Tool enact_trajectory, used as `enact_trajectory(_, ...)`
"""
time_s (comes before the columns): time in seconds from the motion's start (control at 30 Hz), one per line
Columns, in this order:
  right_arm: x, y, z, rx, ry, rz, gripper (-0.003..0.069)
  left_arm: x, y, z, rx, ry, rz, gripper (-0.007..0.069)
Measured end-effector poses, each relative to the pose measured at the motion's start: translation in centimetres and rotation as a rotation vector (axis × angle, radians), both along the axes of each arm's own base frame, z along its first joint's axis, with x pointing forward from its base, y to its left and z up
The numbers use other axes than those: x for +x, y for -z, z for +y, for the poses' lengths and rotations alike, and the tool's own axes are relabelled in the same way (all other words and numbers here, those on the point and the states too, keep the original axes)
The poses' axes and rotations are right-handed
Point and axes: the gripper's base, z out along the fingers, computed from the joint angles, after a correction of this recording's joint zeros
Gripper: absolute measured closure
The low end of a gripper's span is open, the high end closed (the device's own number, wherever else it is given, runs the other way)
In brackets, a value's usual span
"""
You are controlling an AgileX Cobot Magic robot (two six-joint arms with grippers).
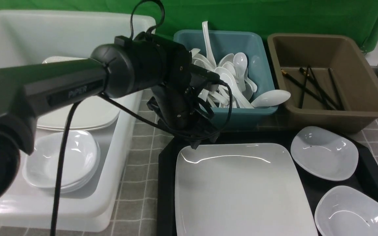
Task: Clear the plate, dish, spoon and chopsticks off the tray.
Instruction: Use the left arm to grab a plate from the dinner plate
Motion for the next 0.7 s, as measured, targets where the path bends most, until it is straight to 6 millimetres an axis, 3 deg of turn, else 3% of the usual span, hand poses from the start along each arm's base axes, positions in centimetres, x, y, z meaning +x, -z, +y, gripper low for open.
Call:
enact_trajectory(0.07,-0.3,0.1,0.5,0.021,-0.088,-0.001,0.0631,0.1,0.7,-0.1,0.011,0.001,0.013,0.0179)
enact_trajectory(0.17,-0.5,0.1,1.0,0.049,-0.165,-0.015,0.0631,0.2,1.4,-0.1,0.016,0.001,0.021,0.0138)
enact_trajectory(0.33,-0.6,0.2,1.1,0.039,-0.214,-0.02,0.0629,0.4,2.5,-0.4,0.011,-0.004,0.039,0.0127)
enact_trajectory(0.53,-0.6,0.4,0.9,-0.015,-0.254,-0.039,0.0628,0.4,3.5,-0.8,-0.014,-0.009,0.076,0.016)
enact_trajectory(0.7,-0.5,0.3,0.9,-0.021,-0.253,-0.054,0.0624,0.3,3.8,-1.0,-0.034,-0.022,0.105,0.0255)
